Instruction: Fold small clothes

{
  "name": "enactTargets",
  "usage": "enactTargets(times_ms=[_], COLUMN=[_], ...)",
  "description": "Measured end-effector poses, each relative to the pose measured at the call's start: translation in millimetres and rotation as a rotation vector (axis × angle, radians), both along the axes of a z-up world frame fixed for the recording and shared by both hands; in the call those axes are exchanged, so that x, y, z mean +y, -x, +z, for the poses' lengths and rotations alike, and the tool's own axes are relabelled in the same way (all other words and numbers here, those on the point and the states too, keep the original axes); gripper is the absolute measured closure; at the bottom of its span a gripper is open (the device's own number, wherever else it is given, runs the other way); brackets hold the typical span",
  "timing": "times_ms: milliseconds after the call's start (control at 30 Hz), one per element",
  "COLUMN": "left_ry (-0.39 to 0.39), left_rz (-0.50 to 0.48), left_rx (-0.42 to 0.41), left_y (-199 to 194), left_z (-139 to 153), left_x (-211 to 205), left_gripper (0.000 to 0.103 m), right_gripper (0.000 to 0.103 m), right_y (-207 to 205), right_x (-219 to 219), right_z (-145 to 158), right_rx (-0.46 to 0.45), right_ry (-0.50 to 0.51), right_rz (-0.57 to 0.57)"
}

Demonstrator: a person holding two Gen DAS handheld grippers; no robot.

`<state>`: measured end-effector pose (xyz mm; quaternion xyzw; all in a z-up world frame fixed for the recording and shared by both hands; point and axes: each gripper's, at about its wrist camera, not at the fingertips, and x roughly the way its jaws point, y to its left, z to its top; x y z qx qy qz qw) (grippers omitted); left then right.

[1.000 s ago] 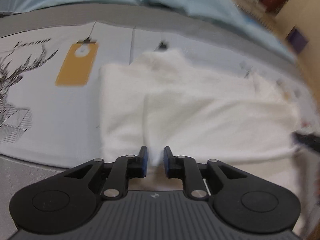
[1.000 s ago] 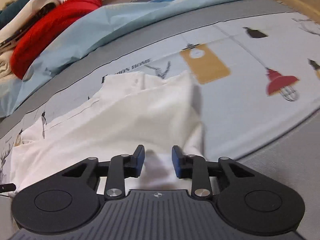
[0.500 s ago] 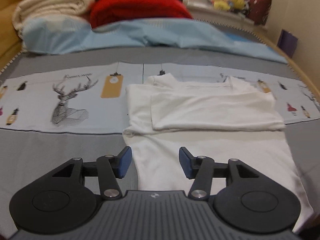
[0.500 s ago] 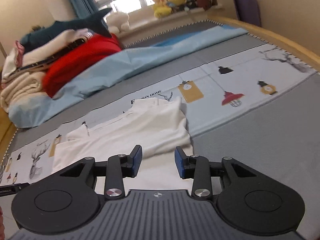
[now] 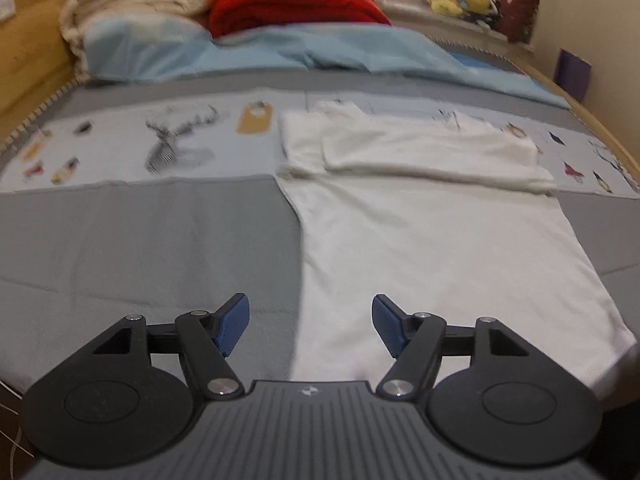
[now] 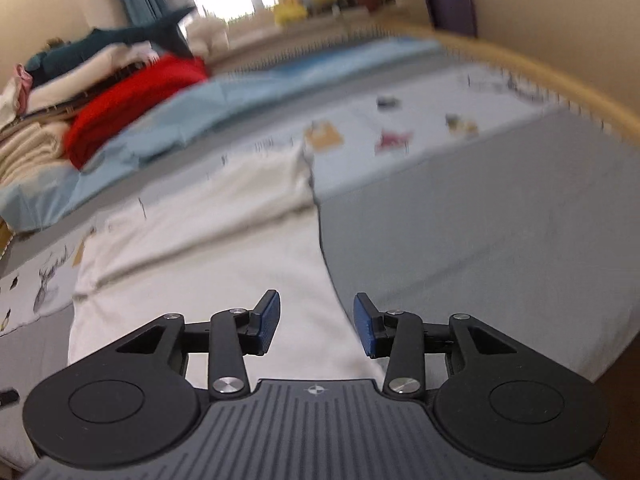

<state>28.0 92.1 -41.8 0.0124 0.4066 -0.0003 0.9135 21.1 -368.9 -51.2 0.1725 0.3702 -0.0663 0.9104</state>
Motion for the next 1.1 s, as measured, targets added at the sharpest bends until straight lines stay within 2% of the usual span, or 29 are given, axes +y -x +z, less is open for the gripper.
enactTargets(times_ms=[67,100,167,233,367,400,467,500,533,567,667,733,800,833,900,933,1100], left_ry=[-0.01,-0.005,0.05,0.131,0.159,0.183,0.208,0.208,0.212,0.221,0.249,0.22,0.207,0.205,0.198,0.195,0.181], left_rz=[0.015,0.034,0.088,0.098,0.137,0.138,0.124,0.116,0.112,0.107,0.072,0.047,0.044,0.044,0.033,0.025,0.001], left_rx=[-0.04,-0.011,0.125,0.183,0.267,0.282,0.326,0.352,0.374,0.395,0.437,0.445,0.442,0.441,0.443,0.447,0.415], left_y=[6.9,6.1,-5.8,-11.8,-18.5,-19.7,-23.1,-24.0,-24.5,-24.9,-23.5,-20.7,-17.2,-16.8,-16.4,-17.0,-11.9], left_z=[-6.8,-14.8,-29.4,-38.8,-54.0,-57.0,-65.5,-70.7,-74.6,-77.9,-83.7,-85.7,-85.3,-86.0,-87.3,-88.2,-76.6], left_x=[9.3,15.2,27.7,39.5,49.3,51.9,55.3,56.4,57.5,58.8,54.5,48.3,46.1,45.7,43.8,42.3,38.9], left_gripper=[0.021,0.021,0.023,0.022,0.025,0.027,0.046,0.051,0.063,0.069,0.071,0.071,0.071,0.071,0.082,0.096,0.097], right_gripper=[0.061,0.061,0.061,0.061,0.061,0.061,0.061,0.061,0.061,0.061,0.062,0.072,0.087,0.09,0.094,0.095,0.097], right_y=[2.5,3.6,2.4,-0.8,-8.5,-11.0,-14.1,-14.1,-14.6,-14.6,-14.4,-14.8,-14.9,-15.0,-15.1,-14.8,-11.1], right_x=[0.5,0.0,-1.4,-3.1,-4.4,-5.8,-7.6,-8.7,-11.2,-13.7,-14.8,-10.4,-5.7,-4.9,-5.4,-4.8,-3.3], right_z=[-8.0,-10.5,-19.0,-27.4,-45.8,-51.8,-63.8,-69.2,-72.2,-74.9,-79.4,-80.5,-80.4,-79.9,-79.2,-78.4,-71.6], right_rx=[0.035,0.046,0.096,0.143,0.249,0.274,0.33,0.352,0.363,0.371,0.393,0.395,0.396,0.396,0.395,0.393,0.368], right_ry=[0.021,0.029,0.058,0.072,0.085,0.087,0.098,0.1,0.097,0.09,0.063,0.065,0.079,0.084,0.078,0.076,0.065], right_rz=[-0.001,0.002,0.006,0.001,-0.005,-0.006,-0.012,-0.021,-0.028,-0.037,-0.031,-0.003,0.018,0.018,0.018,0.021,0.038])
